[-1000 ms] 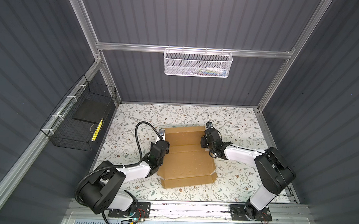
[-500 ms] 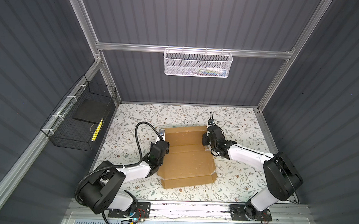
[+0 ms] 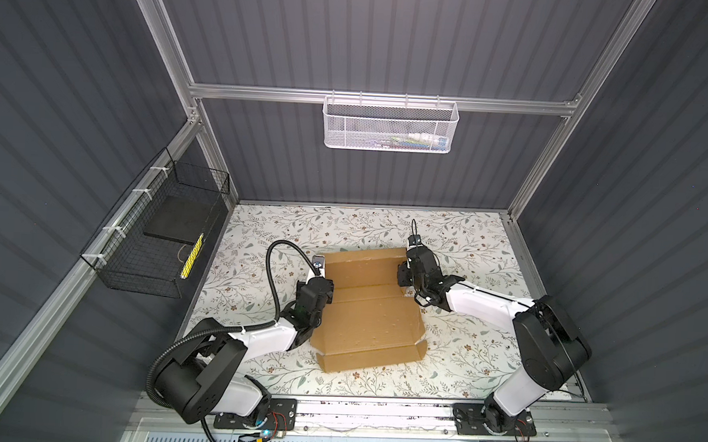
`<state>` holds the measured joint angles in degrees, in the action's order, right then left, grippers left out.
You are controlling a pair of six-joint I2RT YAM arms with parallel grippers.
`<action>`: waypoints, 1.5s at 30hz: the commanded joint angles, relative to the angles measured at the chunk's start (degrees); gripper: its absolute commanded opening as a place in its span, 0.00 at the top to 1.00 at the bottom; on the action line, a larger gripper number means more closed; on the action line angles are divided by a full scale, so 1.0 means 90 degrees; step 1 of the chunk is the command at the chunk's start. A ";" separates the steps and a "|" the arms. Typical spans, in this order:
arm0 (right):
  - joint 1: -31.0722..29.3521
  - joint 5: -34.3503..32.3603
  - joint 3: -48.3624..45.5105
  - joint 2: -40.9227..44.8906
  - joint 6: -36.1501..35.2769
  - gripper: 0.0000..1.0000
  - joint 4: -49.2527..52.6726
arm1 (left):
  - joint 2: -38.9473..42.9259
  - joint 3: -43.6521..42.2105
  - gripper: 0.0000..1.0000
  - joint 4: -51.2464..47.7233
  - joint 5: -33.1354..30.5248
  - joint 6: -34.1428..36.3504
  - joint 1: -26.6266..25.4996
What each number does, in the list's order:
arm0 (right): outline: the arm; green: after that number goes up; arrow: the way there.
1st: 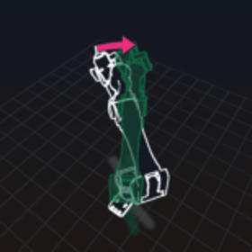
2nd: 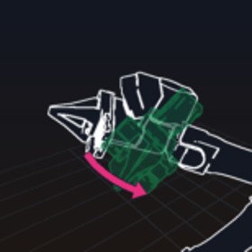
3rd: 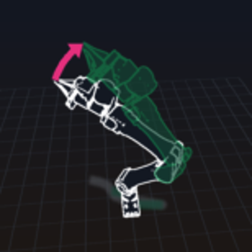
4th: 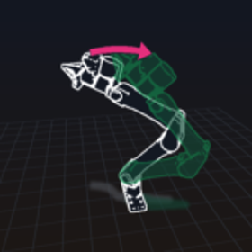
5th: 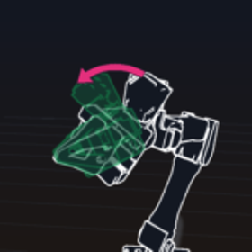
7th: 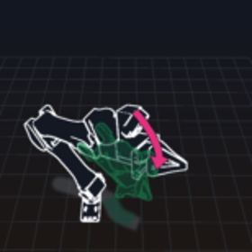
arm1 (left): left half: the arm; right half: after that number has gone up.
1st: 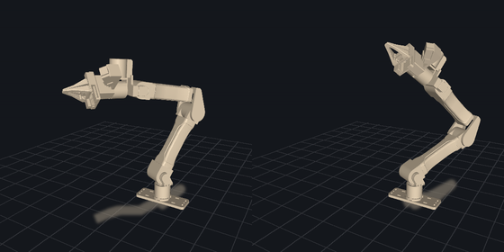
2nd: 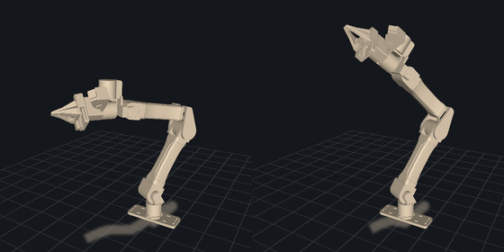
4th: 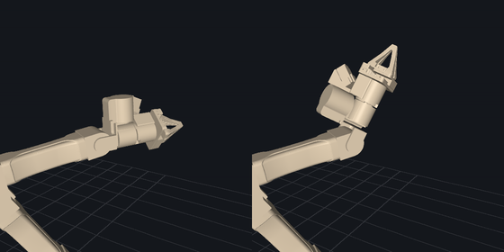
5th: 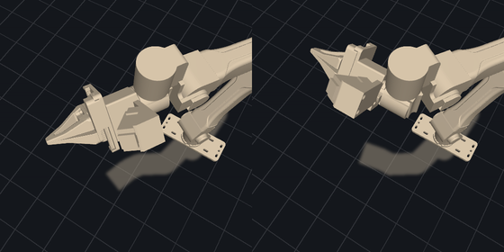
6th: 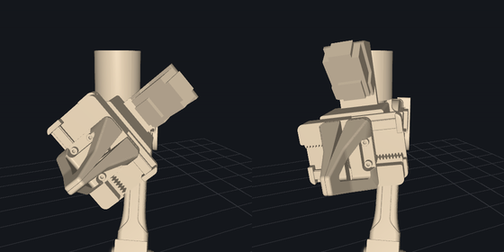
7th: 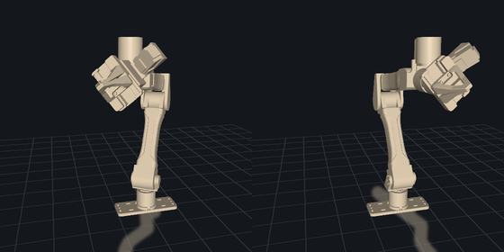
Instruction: Fold the paper box
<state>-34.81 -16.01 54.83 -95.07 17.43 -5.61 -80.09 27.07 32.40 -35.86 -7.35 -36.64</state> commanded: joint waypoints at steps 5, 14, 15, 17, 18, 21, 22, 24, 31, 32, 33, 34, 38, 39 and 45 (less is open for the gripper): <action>0.0020 0.0029 0.0099 0.0374 -0.0069 0.69 0.0235 | -0.0044 0.0384 1.00 -0.0616 -0.0127 -0.0187 -0.0010; 0.0105 0.0330 0.0211 0.0506 -0.0248 0.69 0.0492 | -0.0148 0.0728 1.00 -0.1176 0.0048 -0.0277 -0.0010; 0.0116 0.0375 0.0217 0.0495 -0.0238 0.69 0.0508 | -0.0177 0.0800 1.00 -0.1269 0.0084 -0.0286 -0.0001; 0.0145 0.0436 0.0225 0.0457 -0.0211 0.70 0.0516 | -0.0238 0.0911 1.00 -0.1447 0.0157 -0.0307 0.0008; 0.0158 0.0477 0.0236 0.0429 -0.0194 0.71 0.0544 | -0.0270 0.0969 1.00 -0.1539 0.0203 -0.0326 0.0021; 0.0217 0.0559 0.0292 0.0354 -0.0150 0.73 0.0641 | -0.0357 0.1119 1.00 -0.1786 0.0347 -0.0381 0.0065; 0.0234 0.0591 0.0309 0.0333 -0.0133 0.73 0.0668 | -0.0386 0.1166 1.00 -0.1853 0.0409 -0.0393 0.0076; 0.0280 0.0658 0.0324 0.0302 -0.0104 0.74 0.0706 | -0.0461 0.1270 1.00 -0.2001 0.0537 -0.0422 0.0114; 0.0452 0.0924 0.0579 0.0203 -0.0091 0.81 0.1004 | -0.0808 0.1878 1.00 -0.2746 0.1183 -0.0491 0.0277; 0.0467 0.0955 0.0628 0.0166 -0.0091 0.81 0.1064 | -0.0876 0.1985 1.00 -0.2861 0.1289 -0.0499 0.0296; 0.0493 0.0991 0.0676 0.0140 -0.0091 0.82 0.1104 | -0.0954 0.2090 1.00 -0.2980 0.1398 -0.0501 0.0310; 0.0505 0.1015 0.0717 0.0118 -0.0097 0.83 0.1159 | -0.1013 0.2171 1.00 -0.3076 0.1489 -0.0501 0.0320; 0.0564 0.1079 0.0889 0.0019 -0.0091 0.84 0.1353 | -0.1315 0.2621 1.00 -0.3583 0.1836 -0.0540 0.0397; 0.0580 0.1083 0.0936 -0.0008 -0.0084 0.84 0.1420 | -0.1393 0.2735 1.00 -0.3691 0.1965 -0.0540 0.0418; 0.0740 0.1178 0.1122 -0.0167 0.0015 0.83 0.1706 | -0.1871 0.3339 1.00 -0.4374 0.2486 -0.0482 0.0507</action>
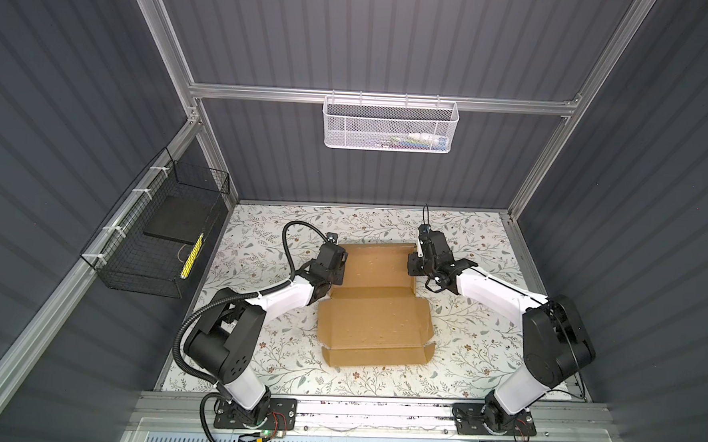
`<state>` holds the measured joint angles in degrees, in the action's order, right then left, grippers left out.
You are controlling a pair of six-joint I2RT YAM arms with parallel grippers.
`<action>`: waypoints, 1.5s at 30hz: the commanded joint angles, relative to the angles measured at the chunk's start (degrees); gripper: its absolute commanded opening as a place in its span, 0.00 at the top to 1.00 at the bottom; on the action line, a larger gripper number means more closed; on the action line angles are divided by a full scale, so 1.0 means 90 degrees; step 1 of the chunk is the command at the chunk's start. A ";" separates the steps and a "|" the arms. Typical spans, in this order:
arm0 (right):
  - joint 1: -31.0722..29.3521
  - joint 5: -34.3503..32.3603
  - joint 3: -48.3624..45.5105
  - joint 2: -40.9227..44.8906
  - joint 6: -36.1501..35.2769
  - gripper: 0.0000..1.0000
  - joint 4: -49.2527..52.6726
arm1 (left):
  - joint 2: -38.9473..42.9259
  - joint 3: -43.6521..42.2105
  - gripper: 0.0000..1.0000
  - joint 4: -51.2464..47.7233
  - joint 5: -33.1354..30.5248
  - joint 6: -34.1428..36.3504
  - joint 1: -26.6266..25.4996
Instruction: Fold the paper box
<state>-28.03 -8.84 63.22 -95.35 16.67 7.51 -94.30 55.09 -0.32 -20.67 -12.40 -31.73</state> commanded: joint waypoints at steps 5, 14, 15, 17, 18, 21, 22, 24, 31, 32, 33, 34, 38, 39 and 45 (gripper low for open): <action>0.0130 0.0564 0.0494 -0.0372 0.0160 0.83 0.0599 | -0.0700 0.0667 1.00 -0.1256 0.1227 0.0146 0.0042; 0.0195 0.0782 0.1163 -0.0855 0.0140 0.82 0.1316 | -0.1142 0.1172 1.00 -0.1885 0.1771 0.0361 0.0109; 0.0204 0.0803 0.1186 -0.0889 0.0140 0.81 0.1333 | -0.1143 0.1186 1.00 -0.1908 0.1778 0.0371 0.0119; 0.0204 0.0826 0.1255 -0.0966 0.0149 0.81 0.1388 | -0.1157 0.1207 1.00 -0.1950 0.1815 0.0382 0.0135; 0.0208 0.0849 0.1299 -0.1011 0.0141 0.81 0.1419 | -0.1173 0.1232 1.00 -0.1971 0.1823 0.0389 0.0145; 0.0256 0.0927 0.1433 -0.1194 0.0121 0.81 0.1479 | -0.1244 0.1261 1.00 -0.2006 0.1804 0.0378 0.0180; 0.0267 0.0958 0.1457 -0.1255 0.0116 0.81 0.1480 | -0.1273 0.1271 1.00 -0.1999 0.1813 0.0373 0.0186; 0.0321 0.1027 0.1534 -0.1431 0.0121 0.81 0.1480 | -0.1375 0.1296 1.00 -0.2001 0.1843 0.0372 0.0222; 0.0386 0.1166 0.1771 -0.1791 0.0121 0.82 0.1489 | -0.1625 0.1371 0.96 -0.1948 0.1904 0.0325 0.0261; 0.0390 0.1181 0.1800 -0.1830 0.0121 0.82 0.1500 | -0.1663 0.1397 0.95 -0.1947 0.1927 0.0316 0.0263; 0.0394 0.1195 0.1822 -0.1869 0.0121 0.82 0.1509 | -0.1688 0.1419 0.94 -0.1944 0.1930 0.0314 0.0263; 0.0398 0.1197 0.1849 -0.1900 0.0111 0.82 0.1507 | -0.1719 0.1440 0.92 -0.1942 0.1948 0.0300 0.0263; 0.0432 0.1244 0.1920 -0.2000 0.0094 0.82 0.1549 | -0.1793 0.1501 0.85 -0.1964 0.1941 0.0293 0.0278; 0.0434 0.1249 0.1921 -0.2010 0.0092 0.82 0.1549 | -0.1806 0.1513 0.83 -0.1970 0.1935 0.0294 0.0283; 0.0464 0.1289 0.1940 -0.2052 0.0101 0.82 0.1568 | -0.1901 0.1584 0.72 -0.1986 0.1932 0.0265 0.0323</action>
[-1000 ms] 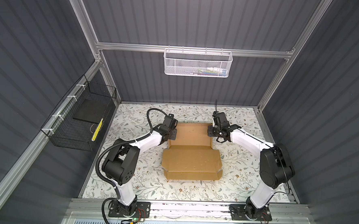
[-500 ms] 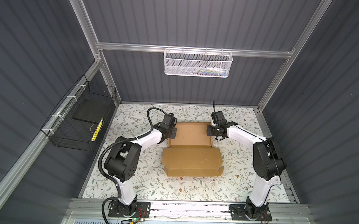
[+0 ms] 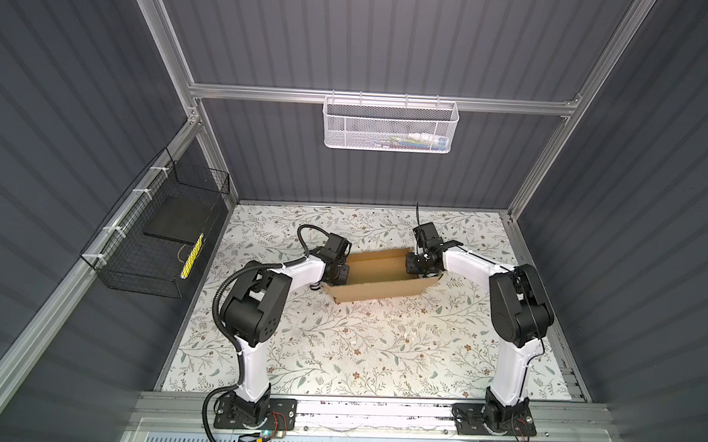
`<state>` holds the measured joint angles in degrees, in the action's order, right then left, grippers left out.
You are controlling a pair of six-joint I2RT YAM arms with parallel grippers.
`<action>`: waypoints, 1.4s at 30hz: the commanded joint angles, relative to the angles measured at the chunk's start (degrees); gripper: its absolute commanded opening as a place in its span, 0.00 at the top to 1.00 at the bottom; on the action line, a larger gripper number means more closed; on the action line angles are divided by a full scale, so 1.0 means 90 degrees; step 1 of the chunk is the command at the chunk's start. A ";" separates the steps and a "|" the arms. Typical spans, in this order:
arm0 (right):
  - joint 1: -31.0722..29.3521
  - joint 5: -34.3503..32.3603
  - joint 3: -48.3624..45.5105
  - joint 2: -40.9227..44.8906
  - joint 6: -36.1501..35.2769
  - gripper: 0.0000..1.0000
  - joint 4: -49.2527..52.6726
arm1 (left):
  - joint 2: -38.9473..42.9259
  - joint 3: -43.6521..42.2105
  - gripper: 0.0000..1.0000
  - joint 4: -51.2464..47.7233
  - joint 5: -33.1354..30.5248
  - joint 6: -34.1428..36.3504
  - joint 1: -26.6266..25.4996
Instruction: Fold the paper box
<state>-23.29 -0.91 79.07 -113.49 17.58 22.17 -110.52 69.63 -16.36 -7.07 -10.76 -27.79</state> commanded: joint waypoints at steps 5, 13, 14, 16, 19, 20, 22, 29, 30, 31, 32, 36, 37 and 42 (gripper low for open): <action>-0.0068 0.0449 0.0163 -0.0007 0.0019 0.80 -0.0061 | -0.0021 0.0037 0.64 -0.0185 0.0397 0.0024 -0.0068; -0.0063 0.0548 0.0180 -0.0014 -0.0009 0.76 -0.0052 | 0.0213 0.0151 0.57 -0.0272 0.0210 0.0063 -0.0047; -0.0061 0.0548 0.0180 -0.0026 -0.0001 0.76 -0.0052 | 0.0233 0.0164 0.56 -0.0282 0.0207 0.0070 -0.0037; -0.0065 0.0587 0.0180 -0.0052 0.0018 0.75 -0.0052 | 0.0288 0.0183 0.55 -0.0310 0.0202 0.0056 -0.0027; -0.0065 0.0619 0.0180 -0.0074 0.0029 0.75 -0.0052 | 0.0403 0.0217 0.47 -0.0311 0.0203 0.0063 -0.0008; -0.0066 0.0618 0.0192 -0.0068 0.0027 0.75 -0.0043 | 0.0459 0.0222 0.46 -0.0306 0.0201 0.0054 0.0002; -0.0069 0.0618 0.0208 -0.0085 0.0001 0.74 -0.0022 | 0.0548 0.0240 0.45 -0.0292 0.0209 0.0044 0.0021; -0.0059 0.0623 0.0211 -0.0002 -0.0020 0.72 0.0135 | 0.0970 0.0301 0.42 -0.0247 0.0162 0.0024 0.0128; -0.0058 0.0629 0.0218 0.0008 -0.0020 0.71 0.0153 | 0.1024 0.0306 0.41 -0.0236 0.0156 0.0024 0.0156; -0.0054 0.0633 0.0211 0.0020 -0.0020 0.71 0.0163 | 0.1103 0.0306 0.41 -0.0228 0.0131 0.0022 0.0181; -0.0046 0.0628 0.0210 0.0031 -0.0012 0.70 0.0165 | 0.1185 0.0319 0.41 -0.0222 0.0107 0.0034 0.0214; -0.0049 0.0657 0.0160 0.0091 0.0009 0.66 0.0158 | 0.1479 0.0319 0.39 -0.0194 0.0067 0.0078 0.0369; -0.0049 0.0658 0.0160 0.0099 0.0014 0.66 0.0172 | 0.1538 0.0340 0.39 -0.0227 0.0072 0.0097 0.0409; -0.0039 0.0667 0.0088 0.0130 0.0066 0.60 0.0127 | 0.1896 0.0249 0.38 -0.0238 0.0066 0.0132 0.0696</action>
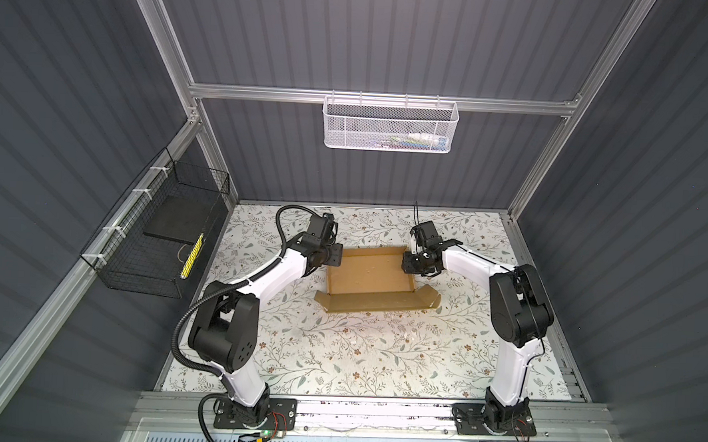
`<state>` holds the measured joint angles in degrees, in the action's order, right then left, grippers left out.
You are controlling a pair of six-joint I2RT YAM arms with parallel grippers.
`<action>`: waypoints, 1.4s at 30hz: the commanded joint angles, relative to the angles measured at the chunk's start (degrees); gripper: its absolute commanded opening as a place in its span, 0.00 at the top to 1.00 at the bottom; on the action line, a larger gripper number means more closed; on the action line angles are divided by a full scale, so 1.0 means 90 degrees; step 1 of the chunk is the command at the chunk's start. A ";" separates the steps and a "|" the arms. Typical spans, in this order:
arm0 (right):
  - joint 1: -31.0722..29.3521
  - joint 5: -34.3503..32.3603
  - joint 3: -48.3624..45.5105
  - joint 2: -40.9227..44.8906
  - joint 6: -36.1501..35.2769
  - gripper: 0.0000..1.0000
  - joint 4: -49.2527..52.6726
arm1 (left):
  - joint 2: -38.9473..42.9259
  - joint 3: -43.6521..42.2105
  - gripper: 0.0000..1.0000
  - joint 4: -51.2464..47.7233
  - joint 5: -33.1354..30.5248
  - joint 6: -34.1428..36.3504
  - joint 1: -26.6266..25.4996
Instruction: Fold the paper box
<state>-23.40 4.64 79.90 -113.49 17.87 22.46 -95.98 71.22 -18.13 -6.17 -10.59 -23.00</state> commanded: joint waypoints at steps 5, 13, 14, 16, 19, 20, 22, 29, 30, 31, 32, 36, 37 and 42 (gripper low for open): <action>-0.0021 0.0045 -0.0049 0.0180 0.0041 0.50 0.0069 | 0.0898 -0.0262 0.38 -0.0021 0.0071 0.0044 0.0448; -0.0004 0.0069 0.0008 0.0315 0.0075 0.39 0.0060 | 0.2045 -0.1402 0.39 -0.0056 0.0280 -0.0486 0.0456; 0.0002 0.0076 0.0023 0.0324 0.0075 0.39 0.0068 | 0.2206 -0.1628 0.39 -0.0053 0.0311 -0.0595 0.0458; 0.0013 0.0080 0.0065 0.0343 0.0075 0.38 0.0091 | 0.2536 -0.1979 0.40 -0.0103 0.0360 -0.0762 0.0456; 0.0046 0.0084 0.0101 0.0391 0.0065 0.37 0.0129 | 0.3025 -0.2416 0.40 -0.0251 0.0521 -0.1008 0.0456; 0.0054 0.0082 0.0098 0.0426 0.0058 0.37 0.0141 | 0.3205 -0.2562 0.40 -0.0279 0.0661 -0.1105 0.0456; 0.0066 0.0060 0.0074 0.0529 0.0047 0.36 0.0170 | 0.3564 -0.2905 0.40 -0.0270 0.0856 -0.1336 0.0447; 0.0119 0.0048 -0.0031 0.0823 0.0026 0.35 0.0141 | 0.4454 -0.3670 0.41 -0.0738 0.0742 -0.1752 0.0447; 0.0128 0.0058 -0.0023 0.0836 0.0026 0.35 0.0146 | 0.4490 -0.3685 0.41 -0.0805 0.0648 -0.1763 0.0447; 0.0131 0.0084 -0.0013 0.0848 0.0028 0.35 0.0144 | 0.4534 -0.3678 0.41 -0.0871 0.0532 -0.1770 0.0447; 0.0129 0.0111 -0.0010 0.0851 0.0031 0.35 0.0141 | 0.4562 -0.3667 0.41 -0.0913 0.0447 -0.1768 0.0452; 0.0139 0.0116 -0.0020 0.0908 0.0027 0.35 0.0161 | 0.4681 -0.3607 0.41 -0.1093 0.0399 -0.1781 0.0447; 0.0147 0.0092 -0.0028 0.0936 0.0012 0.35 0.0170 | 0.4721 -0.3633 0.41 -0.1127 0.0438 -0.1841 0.0447; 0.0159 0.0045 -0.0040 0.1086 -0.0061 0.35 0.0257 | 0.5126 -0.4046 0.46 -0.1087 0.0753 -0.2462 0.0447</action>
<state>-22.26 5.19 79.83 -106.00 17.89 23.24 -51.59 36.77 -26.13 -1.28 -28.95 -18.70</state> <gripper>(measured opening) 0.650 0.542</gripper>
